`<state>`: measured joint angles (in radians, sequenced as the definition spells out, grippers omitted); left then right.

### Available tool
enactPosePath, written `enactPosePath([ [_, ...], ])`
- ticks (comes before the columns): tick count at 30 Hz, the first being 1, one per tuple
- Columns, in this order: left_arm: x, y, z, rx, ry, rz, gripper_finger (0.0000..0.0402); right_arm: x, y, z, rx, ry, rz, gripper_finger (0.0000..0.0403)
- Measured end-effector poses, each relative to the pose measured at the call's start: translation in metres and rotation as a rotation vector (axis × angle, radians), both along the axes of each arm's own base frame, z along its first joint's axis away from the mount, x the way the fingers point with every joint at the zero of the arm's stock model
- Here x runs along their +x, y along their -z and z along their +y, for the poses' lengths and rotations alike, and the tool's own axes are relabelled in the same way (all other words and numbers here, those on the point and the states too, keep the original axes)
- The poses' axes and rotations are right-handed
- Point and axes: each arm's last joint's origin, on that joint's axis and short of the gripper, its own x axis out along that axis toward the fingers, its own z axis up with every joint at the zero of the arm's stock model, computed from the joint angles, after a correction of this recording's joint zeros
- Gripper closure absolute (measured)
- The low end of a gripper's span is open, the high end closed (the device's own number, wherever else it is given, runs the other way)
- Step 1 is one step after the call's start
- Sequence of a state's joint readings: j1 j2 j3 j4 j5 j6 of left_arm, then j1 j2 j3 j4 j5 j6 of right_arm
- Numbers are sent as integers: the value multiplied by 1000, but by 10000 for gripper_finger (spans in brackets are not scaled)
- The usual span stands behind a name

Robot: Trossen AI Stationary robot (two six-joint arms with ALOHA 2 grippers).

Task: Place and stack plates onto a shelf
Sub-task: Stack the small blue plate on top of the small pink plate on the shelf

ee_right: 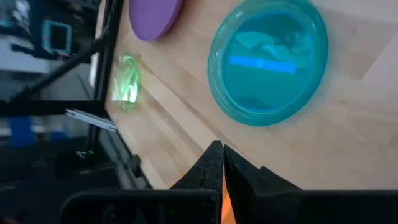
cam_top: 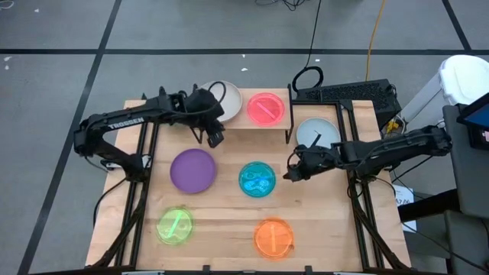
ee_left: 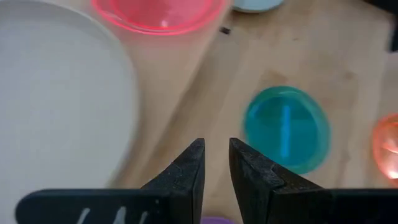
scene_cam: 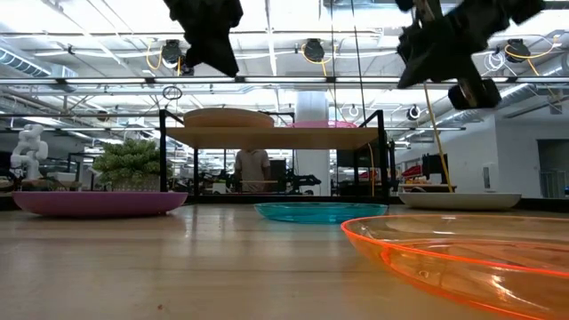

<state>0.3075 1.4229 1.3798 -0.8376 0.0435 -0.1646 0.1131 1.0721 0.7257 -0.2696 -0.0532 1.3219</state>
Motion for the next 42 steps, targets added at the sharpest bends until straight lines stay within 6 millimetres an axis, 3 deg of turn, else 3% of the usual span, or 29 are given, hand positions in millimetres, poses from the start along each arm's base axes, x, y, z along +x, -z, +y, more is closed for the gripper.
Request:
enactPosePath([
  [10, 18, -4, -56, -103, 37, -90, 325, -14, 48, -6, 8, 99, 48, 341],
  [17, 22, -7, -83, -94, -8, -135, 325, -3, 72, -4, 61, 140, 42, 276],
  [30, 25, -7, -110, -88, -38, -175, 325, 17, 105, -8, 80, 122, 106, 258],
  [42, 25, -7, -110, -26, -44, -175, 325, 28, 126, -14, 92, 160, 112, 259],
])
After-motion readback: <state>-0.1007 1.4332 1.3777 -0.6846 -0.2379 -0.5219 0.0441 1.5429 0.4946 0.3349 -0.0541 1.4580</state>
